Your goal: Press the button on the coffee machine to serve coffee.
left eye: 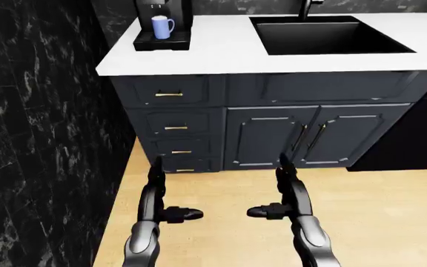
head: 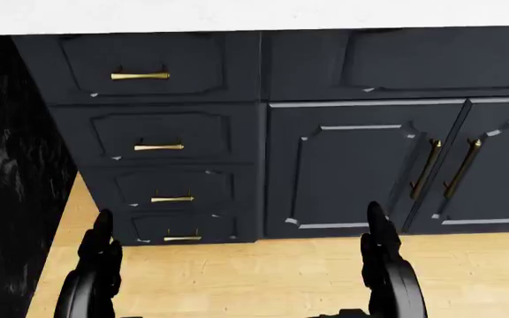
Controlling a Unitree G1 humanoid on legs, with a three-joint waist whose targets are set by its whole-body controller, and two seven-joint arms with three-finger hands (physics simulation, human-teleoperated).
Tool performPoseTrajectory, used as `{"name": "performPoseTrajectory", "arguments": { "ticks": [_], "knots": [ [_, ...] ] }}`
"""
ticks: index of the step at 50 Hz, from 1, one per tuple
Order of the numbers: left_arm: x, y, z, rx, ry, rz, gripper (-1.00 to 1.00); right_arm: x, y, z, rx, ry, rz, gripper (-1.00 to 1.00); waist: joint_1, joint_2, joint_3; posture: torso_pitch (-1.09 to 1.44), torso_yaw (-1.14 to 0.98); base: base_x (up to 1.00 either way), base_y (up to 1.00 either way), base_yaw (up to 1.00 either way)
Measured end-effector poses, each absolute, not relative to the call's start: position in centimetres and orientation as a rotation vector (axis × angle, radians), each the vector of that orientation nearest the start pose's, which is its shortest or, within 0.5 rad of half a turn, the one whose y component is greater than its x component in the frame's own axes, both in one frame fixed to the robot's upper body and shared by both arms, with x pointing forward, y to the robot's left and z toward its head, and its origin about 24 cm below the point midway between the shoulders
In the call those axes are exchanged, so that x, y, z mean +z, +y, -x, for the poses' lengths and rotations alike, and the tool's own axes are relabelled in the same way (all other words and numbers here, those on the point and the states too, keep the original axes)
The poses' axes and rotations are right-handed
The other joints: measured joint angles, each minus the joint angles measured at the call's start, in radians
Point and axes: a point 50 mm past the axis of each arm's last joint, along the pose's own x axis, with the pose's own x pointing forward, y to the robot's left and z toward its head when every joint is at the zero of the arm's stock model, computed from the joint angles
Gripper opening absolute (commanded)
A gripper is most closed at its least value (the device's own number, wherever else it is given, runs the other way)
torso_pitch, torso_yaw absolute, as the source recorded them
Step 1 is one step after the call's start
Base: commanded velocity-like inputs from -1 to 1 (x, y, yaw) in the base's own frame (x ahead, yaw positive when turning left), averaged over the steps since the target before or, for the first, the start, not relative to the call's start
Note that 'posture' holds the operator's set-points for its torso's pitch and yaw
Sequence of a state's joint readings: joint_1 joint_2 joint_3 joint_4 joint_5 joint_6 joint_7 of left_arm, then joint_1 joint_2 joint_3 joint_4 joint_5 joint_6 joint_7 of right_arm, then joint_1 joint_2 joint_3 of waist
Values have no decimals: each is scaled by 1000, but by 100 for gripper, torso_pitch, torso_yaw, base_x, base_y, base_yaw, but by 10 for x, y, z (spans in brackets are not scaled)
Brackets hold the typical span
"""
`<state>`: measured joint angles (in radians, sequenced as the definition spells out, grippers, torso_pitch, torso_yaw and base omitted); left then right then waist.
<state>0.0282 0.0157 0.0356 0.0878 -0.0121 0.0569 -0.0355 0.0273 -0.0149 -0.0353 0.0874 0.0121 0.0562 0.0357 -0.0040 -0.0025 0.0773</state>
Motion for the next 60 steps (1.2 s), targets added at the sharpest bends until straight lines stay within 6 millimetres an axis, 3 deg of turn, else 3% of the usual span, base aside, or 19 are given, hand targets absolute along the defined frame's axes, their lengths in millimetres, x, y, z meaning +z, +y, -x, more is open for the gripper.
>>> {"name": "performPoseTrajectory", "arguments": {
  "ticks": [1,3,5,7,10,17,28,45,52,60],
  "knots": [
    [13,162,-245,9,154,4,100,13,-160,-245,-4,150,4,100,-1,-4,-10,0,0,0,0,0],
    [31,163,-250,9,74,8,100,29,-161,-250,2,65,23,100,6,-4,-60,0,0,0,0,0],
    [35,163,-251,7,50,13,100,31,-160,-251,5,42,28,100,8,-9,-42,0,0,0,0,0],
    [29,162,-248,5,76,22,100,26,-159,-247,10,65,39,100,8,-8,-54,0,0,0,0,0],
    [21,162,-247,2,114,27,100,22,-160,-246,8,92,44,100,8,-5,-53,0,0,0,0,0],
    [25,163,-247,9,102,34,100,27,-161,-247,2,86,59,100,7,-5,-63,0,0,0,0,0],
    [57,176,-259,69,62,40,100,55,-164,-258,-23,80,68,100,9,-4,-72,0,0,0,0,0],
    [148,196,-307,99,1,50,100,150,-166,-292,-41,-4,71,100,8,4,-63,0,0,0,0,0],
    [174,206,-313,119,-31,69,100,193,-170,-297,-40,-86,172,100,7,3,-57,0,0,0,0,0],
    [207,210,-324,126,-52,66,100,222,-178,-309,-61,-62,149,100,10,7,-50,0,0,0,0,0]
  ]
}}
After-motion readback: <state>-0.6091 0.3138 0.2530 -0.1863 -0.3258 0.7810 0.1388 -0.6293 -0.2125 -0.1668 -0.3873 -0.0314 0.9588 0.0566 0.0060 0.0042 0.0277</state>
